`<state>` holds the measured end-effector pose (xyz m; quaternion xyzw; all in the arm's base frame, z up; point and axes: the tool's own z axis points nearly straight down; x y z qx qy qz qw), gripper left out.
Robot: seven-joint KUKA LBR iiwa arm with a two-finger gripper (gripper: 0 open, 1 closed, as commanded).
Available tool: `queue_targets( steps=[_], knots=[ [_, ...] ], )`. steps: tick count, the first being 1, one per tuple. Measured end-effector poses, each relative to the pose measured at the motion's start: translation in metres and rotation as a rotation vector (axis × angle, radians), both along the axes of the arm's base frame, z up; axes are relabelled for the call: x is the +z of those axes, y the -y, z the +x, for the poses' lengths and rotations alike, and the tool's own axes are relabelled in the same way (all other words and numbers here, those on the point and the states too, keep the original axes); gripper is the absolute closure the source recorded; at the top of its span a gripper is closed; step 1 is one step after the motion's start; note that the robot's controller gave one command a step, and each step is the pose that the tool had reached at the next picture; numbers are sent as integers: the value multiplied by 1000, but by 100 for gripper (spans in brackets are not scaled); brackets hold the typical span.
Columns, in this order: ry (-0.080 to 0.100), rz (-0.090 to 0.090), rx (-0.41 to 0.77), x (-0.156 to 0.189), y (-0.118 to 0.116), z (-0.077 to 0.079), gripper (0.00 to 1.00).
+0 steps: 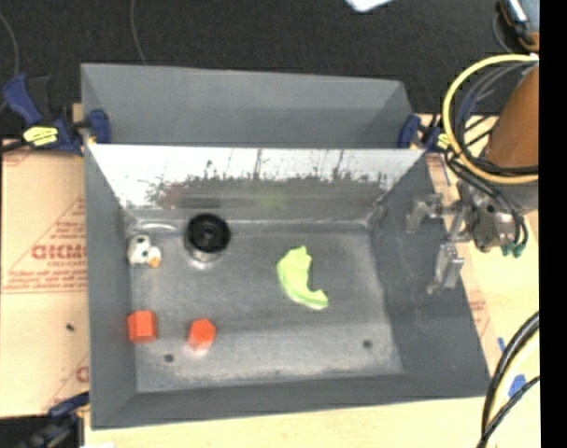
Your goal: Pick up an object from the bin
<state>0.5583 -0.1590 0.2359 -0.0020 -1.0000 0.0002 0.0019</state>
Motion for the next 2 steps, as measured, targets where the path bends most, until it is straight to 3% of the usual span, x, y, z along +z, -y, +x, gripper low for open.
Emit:
queue_targets(
  steps=[1, 2],
  knots=[
    [8, -2, 4, 5, -1, 2, 0],
    [9, -3, 70, -79, -34, 40, 0]
  ],
)
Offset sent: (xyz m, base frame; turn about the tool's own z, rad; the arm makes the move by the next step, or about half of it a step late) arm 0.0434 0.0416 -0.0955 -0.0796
